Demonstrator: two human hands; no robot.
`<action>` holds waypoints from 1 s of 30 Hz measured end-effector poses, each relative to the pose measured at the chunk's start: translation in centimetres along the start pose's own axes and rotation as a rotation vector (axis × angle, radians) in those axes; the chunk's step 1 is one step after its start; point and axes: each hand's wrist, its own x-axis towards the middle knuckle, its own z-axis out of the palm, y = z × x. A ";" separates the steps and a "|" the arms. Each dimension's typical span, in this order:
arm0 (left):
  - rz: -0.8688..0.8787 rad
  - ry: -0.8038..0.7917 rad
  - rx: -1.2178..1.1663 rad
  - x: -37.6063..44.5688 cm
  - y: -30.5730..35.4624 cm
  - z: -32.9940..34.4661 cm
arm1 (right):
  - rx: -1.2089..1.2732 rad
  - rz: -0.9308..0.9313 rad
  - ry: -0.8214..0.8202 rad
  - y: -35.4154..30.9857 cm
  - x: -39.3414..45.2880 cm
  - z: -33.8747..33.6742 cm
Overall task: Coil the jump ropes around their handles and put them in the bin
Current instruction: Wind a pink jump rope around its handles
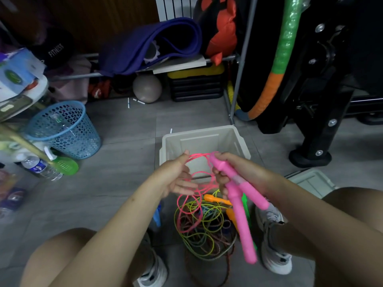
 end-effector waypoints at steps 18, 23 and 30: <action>0.233 -0.422 0.353 -2.5 -2.4 4.1 | 0.046 -0.409 0.405 1.5 1.7 1.3; 0.366 -0.144 0.501 -1.4 -2.8 4.4 | 0.050 -0.361 0.353 1.3 1.8 1.4; 0.129 -0.368 -0.207 -1.3 -1.2 2.8 | -0.175 -0.350 0.232 -0.6 0.7 -0.8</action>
